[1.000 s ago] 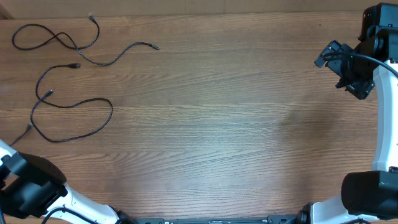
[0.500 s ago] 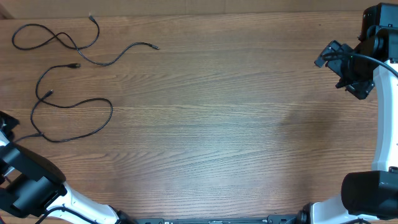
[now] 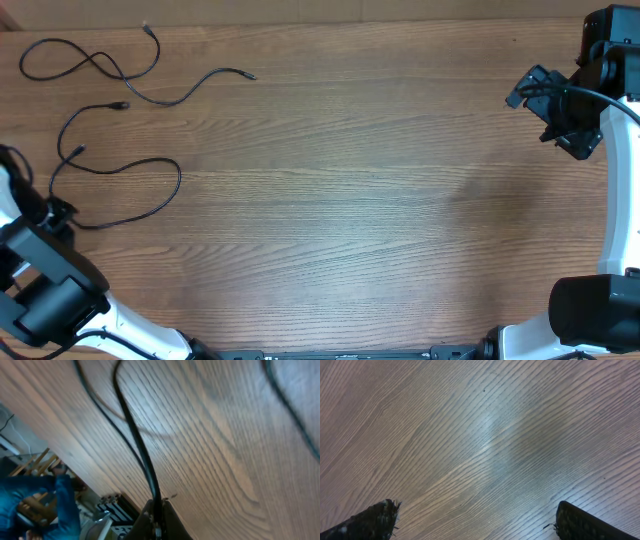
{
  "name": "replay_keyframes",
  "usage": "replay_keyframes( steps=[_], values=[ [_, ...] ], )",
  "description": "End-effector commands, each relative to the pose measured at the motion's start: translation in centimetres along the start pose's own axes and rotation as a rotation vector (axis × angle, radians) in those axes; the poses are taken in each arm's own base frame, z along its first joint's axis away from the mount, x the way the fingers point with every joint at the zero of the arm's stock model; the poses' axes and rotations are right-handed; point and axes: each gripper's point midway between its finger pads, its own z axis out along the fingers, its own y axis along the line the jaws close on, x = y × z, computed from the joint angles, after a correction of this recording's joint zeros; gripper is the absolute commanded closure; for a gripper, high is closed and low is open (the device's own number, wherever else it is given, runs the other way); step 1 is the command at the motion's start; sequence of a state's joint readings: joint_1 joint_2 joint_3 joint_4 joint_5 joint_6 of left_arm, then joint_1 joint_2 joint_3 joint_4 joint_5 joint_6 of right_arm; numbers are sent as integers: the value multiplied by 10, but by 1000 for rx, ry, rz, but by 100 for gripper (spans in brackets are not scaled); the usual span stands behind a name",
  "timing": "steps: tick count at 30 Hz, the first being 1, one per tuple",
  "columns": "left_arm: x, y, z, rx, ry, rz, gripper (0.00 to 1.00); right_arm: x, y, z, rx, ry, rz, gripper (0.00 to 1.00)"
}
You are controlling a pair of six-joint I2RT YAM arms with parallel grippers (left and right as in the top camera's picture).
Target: Untangle cables
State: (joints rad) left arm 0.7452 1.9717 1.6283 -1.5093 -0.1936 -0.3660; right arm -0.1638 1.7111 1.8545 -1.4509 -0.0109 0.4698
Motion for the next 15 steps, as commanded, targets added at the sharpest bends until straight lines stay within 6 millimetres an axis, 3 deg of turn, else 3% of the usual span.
replay_keyframes(
  steps=[1,2,4,6,15],
  values=[
    [14,-9,19,-7,56,35,96,-1,-1,0,6,-9,-4,0],
    [16,-10,22,-11,61,36,94,-1,-1,0,6,-9,-3,0],
    [18,-12,23,-14,64,44,79,-1,-1,0,6,-9,-3,0],
    [20,-17,23,5,71,50,71,-1,-1,0,6,-9,-4,0],
    [44,-70,14,204,146,131,71,-1,-1,0,6,-9,-4,0]
  ],
)
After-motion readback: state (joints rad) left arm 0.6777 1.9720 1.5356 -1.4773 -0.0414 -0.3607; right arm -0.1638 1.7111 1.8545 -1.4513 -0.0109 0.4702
